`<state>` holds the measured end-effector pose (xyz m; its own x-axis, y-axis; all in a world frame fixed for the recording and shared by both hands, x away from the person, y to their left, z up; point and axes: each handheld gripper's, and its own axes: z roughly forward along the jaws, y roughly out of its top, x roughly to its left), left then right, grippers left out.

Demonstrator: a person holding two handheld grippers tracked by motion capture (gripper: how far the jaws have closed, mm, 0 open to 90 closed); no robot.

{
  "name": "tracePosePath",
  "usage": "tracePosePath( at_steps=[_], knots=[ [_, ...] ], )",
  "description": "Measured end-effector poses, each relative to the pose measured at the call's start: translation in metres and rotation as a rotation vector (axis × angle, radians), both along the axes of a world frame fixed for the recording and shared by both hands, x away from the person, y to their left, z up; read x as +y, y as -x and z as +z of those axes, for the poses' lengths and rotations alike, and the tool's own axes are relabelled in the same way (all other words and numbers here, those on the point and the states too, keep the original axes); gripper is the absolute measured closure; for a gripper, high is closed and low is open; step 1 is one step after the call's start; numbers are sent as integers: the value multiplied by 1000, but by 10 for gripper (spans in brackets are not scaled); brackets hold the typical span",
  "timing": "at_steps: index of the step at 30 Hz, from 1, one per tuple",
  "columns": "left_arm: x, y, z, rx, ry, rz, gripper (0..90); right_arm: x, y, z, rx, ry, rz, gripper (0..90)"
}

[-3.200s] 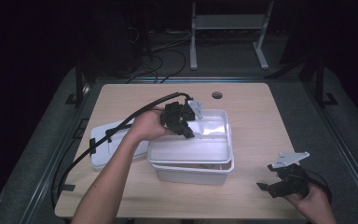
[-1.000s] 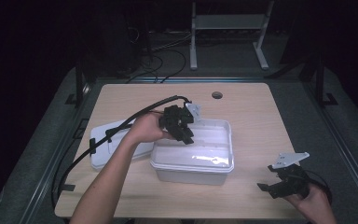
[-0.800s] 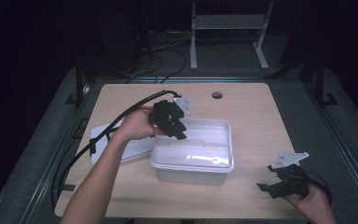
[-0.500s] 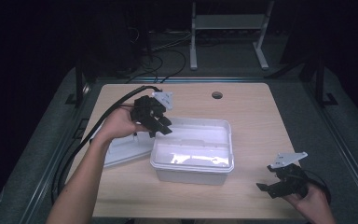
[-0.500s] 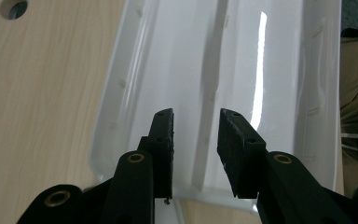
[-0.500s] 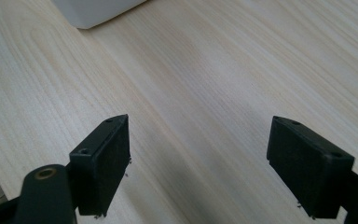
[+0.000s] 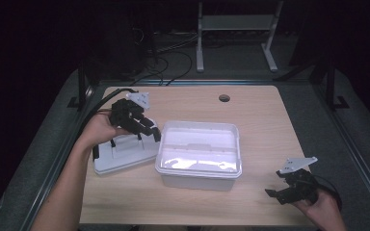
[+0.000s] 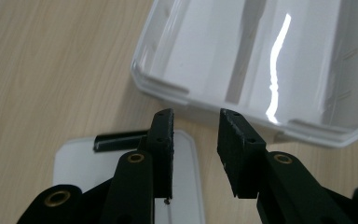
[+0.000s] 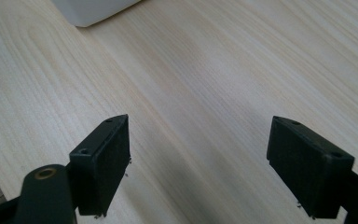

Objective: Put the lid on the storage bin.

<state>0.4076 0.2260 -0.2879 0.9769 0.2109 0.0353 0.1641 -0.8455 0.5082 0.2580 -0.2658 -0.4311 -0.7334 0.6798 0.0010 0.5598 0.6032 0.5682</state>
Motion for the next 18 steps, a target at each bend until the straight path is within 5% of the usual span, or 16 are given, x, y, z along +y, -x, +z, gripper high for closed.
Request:
tracePosePath(
  at_steps=[18],
  knots=[
    [78, -31, -53, 58, 15, 177, 608, -1, -2, -1, 3, 4, 7, 207]
  ],
)
